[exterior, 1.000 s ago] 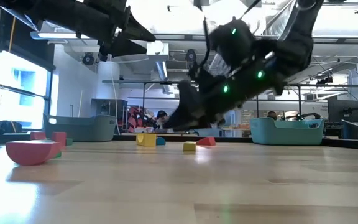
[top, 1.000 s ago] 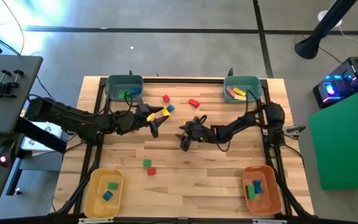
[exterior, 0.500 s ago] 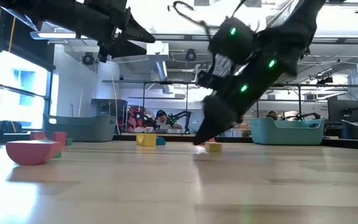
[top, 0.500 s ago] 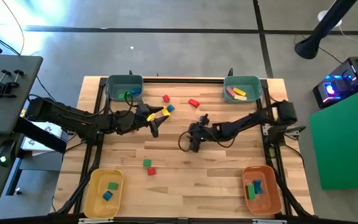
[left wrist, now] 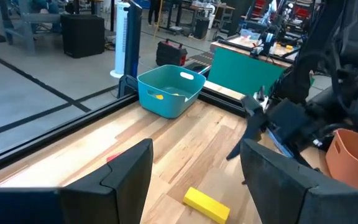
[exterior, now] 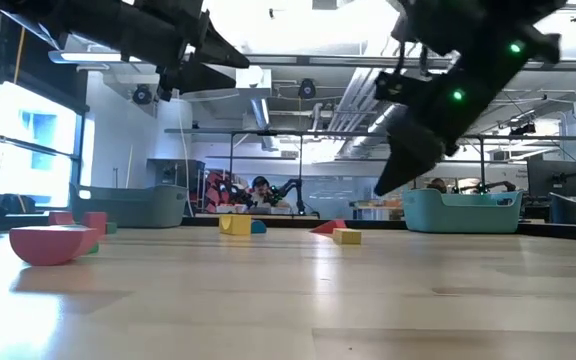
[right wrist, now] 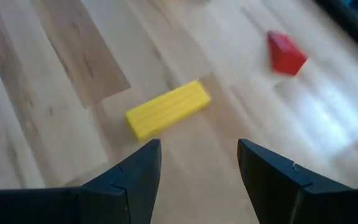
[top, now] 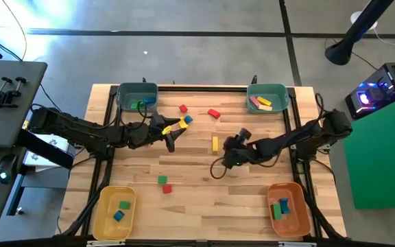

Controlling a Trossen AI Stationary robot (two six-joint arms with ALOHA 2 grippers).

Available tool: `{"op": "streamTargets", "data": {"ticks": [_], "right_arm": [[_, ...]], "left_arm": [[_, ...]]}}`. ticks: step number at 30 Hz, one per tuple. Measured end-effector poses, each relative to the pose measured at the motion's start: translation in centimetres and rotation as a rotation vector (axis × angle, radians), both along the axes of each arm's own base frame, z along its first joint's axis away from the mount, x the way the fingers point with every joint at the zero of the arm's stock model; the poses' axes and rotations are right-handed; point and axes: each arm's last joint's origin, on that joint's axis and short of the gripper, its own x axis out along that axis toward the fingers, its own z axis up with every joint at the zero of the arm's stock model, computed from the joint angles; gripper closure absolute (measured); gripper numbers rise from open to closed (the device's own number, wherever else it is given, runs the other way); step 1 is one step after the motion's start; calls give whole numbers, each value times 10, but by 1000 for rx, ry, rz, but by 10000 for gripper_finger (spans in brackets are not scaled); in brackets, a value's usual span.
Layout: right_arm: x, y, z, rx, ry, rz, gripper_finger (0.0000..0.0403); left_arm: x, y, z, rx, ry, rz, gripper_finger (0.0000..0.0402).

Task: Sort blocks by size
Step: Put the yellow triangular block into the green bin

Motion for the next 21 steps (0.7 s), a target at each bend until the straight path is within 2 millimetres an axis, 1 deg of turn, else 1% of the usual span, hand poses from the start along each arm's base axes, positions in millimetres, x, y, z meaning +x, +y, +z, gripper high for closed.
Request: {"op": "streamTargets", "data": {"ticks": [2, 5, 8, 10, 16, 18, 21], "right_arm": [[-4, 2, -11, 37, -59, -13, 194], [-5, 3, -26, 93, -199, -5, 194], [-1, 0, -38, 73, -351, -53, 194], [6, -3, -45, 46, -401, -76, 194], [42, -14, -66, 11, -358, -139, 194], [51, -18, -72, -7, -325, -185, 194], [59, -21, -73, -24, -279, -245, 194]], "left_arm": [[0, 0, 0, 0, 0, 0, 172], [0, 0, 0, 0, -1, 0, 172], [0, 0, 0, 0, -4, 0, 172], [0, 0, 1, 0, -7, 0, 172], [0, 0, 1, 4, -6, 5, 172], [0, 0, 1, 10, -2, 6, 172], [0, 0, 0, 10, 1, 7, 172]]}}
